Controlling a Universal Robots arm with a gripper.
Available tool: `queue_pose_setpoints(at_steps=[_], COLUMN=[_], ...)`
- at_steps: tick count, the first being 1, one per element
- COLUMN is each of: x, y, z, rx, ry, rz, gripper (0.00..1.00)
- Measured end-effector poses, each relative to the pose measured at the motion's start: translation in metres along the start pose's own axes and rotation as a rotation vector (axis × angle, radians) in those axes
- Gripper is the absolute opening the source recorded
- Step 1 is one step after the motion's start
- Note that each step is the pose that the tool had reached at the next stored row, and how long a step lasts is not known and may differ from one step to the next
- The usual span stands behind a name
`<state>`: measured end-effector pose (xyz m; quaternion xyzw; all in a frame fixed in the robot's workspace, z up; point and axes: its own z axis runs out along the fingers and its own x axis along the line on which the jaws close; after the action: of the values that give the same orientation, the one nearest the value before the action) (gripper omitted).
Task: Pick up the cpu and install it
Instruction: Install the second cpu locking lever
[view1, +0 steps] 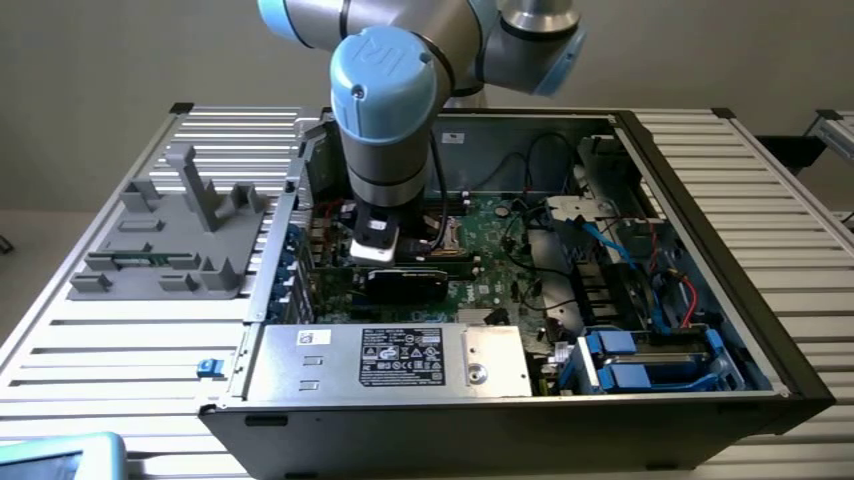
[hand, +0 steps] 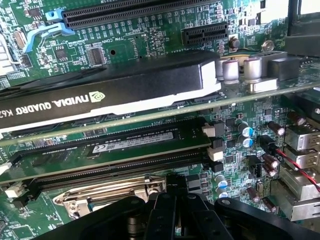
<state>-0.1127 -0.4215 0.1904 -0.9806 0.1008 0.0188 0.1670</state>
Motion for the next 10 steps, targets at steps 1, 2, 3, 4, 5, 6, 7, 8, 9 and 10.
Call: queue_pose_setpoints(at_steps=[1,2,3,4,5,6,7,8,9,10], x=[0.0000,0.0000,0.0001,0.0002,0.0002,0.0002,0.0003,0.0003,0.0003,0.0002], y=[0.0003,0.0005,0.0008,0.0010,0.0012,0.0014,0.0018,0.0020,0.0022,0.0023], z=[-0.0001,-0.0001,-0.0002,-0.0003,-0.0004,-0.0005,-0.0006,-0.0007,-0.0008,-0.0008], rx=[0.0000,0.0000,0.0000,0.0000,0.0000,0.0000,0.0001,0.0000,0.0000,0.0000], ry=[0.0000,0.0000,0.0000,0.0000,0.0000,0.0000,0.0000,0.0000,-0.0001,-0.0001], rz=[0.000,0.000,0.000,0.000,0.000,0.000,0.000,0.000,-0.001,-0.001], gripper=[0.11,0.11,0.11,0.11,0.11,0.11,0.11,0.11,0.11,0.11])
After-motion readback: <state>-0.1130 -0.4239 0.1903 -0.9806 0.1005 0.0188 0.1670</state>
